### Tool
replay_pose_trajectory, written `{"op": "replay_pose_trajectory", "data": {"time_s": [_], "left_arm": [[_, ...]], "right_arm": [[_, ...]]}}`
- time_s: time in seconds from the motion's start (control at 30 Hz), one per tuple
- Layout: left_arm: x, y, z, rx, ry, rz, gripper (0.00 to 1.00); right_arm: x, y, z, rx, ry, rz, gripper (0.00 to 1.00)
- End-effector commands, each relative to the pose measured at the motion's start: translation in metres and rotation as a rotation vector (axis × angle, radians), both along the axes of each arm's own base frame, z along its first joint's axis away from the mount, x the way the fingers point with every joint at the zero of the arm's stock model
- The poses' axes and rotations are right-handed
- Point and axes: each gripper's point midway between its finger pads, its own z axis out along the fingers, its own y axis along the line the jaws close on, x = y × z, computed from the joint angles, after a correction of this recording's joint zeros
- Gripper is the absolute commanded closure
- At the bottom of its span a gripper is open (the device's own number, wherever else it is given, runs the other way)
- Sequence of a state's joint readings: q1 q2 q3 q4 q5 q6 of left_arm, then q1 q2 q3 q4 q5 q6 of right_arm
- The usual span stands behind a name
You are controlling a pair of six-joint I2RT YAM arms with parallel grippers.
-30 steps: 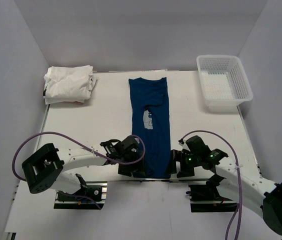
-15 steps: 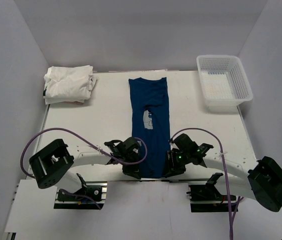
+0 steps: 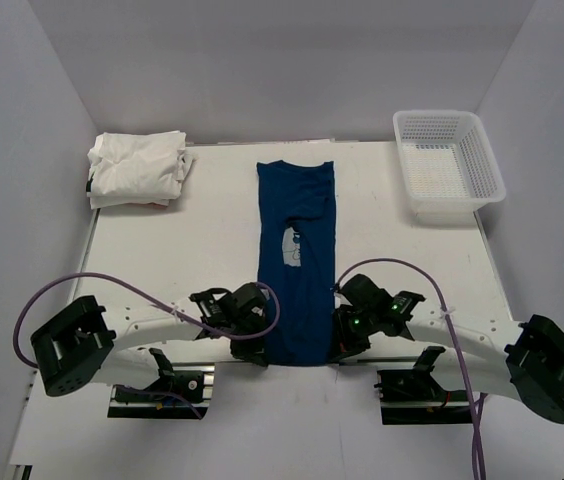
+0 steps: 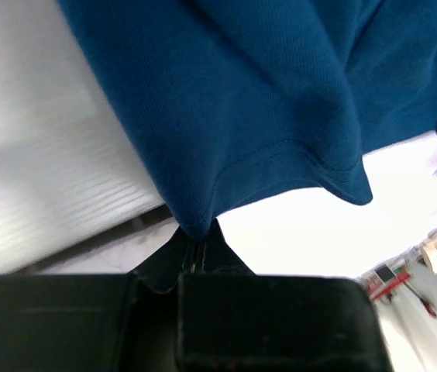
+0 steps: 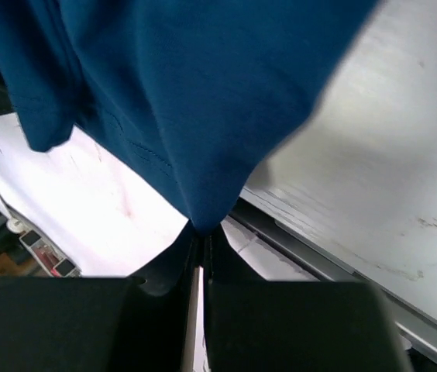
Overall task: Fold and stack the t-shirts
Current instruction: Grab the bottom of the folded rectangular tshirt with both arms, then fold the folded rectangular tshirt in 1/3 of the way
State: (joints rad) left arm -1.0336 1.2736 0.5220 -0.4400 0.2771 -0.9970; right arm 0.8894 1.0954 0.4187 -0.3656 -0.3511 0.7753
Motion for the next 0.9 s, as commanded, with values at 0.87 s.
{"op": "replay_pose_trajectory", "data": {"time_s": [0.87], "left_arm": [[0.270,-0.002,0.114,0.285,-0.493,0.421,1.00]], "right_arm": [[0.259,0.027,0.116,-0.178,-0.683,-0.275,1.00]]}}
